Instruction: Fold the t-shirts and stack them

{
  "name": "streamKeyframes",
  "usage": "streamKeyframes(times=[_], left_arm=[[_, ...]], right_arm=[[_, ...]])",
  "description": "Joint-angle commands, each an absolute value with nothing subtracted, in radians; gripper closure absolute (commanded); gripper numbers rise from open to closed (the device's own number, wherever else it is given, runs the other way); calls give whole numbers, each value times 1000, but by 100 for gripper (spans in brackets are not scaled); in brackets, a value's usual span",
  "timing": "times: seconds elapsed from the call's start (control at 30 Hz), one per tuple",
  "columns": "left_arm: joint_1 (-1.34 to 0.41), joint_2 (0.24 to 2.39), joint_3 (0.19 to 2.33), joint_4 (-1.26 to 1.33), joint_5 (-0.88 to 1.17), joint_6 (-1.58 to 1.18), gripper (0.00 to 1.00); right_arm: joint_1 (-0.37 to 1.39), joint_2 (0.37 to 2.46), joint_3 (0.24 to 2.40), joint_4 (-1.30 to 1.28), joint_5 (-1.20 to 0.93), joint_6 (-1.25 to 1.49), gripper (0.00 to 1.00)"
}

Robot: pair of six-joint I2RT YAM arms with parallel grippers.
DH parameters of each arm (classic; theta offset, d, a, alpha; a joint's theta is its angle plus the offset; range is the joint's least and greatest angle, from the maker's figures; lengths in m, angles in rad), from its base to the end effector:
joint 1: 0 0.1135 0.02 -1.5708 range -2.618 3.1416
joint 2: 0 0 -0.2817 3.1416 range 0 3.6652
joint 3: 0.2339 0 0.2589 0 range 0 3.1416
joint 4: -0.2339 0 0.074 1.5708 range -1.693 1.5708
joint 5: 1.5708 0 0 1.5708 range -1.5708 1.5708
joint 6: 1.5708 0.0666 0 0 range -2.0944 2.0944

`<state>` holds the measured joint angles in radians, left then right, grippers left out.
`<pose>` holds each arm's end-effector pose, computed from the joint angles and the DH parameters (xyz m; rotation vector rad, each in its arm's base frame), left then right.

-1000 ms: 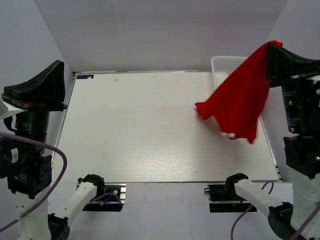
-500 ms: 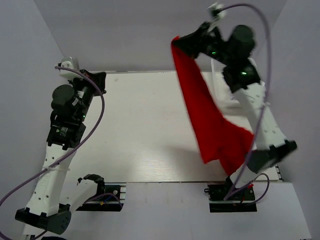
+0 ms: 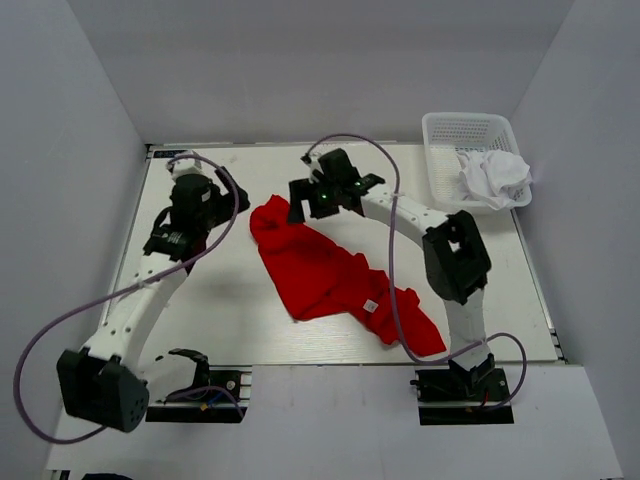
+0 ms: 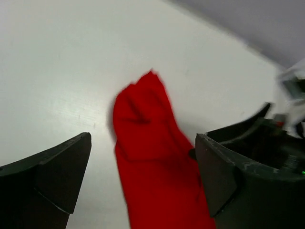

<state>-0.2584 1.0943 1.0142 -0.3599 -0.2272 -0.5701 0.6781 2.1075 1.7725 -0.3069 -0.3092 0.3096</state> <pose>0.2671 -0.0551 0.3443 -0.4549 1.9595 -0.3029 0.4014 0.3493 0.2472 -0.6023 2.2445 0.8681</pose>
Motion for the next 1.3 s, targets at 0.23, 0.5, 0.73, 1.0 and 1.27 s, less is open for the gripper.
streamKeyframes(times=[0.23,0.5,0.73,1.0,1.27], left_arm=[[-324,1414,844,-268,278,-608,0],[-383,1632,951,-302,221,-575,0],[-414,1664,1054,-345,135,-566,2],[-434,1796,1213,-458,-36,-557,3],[-454,1760,1267,-643,-238,-617,7]], right_arm=[[592,1576,1195,-348,186,462,10],[580,1418,853,-434,183,551,10],[577,1330,831,-397,141,470,10],[581,1279,802,-200,15,416,10],[584,1409,853,-143,-51,417,21]])
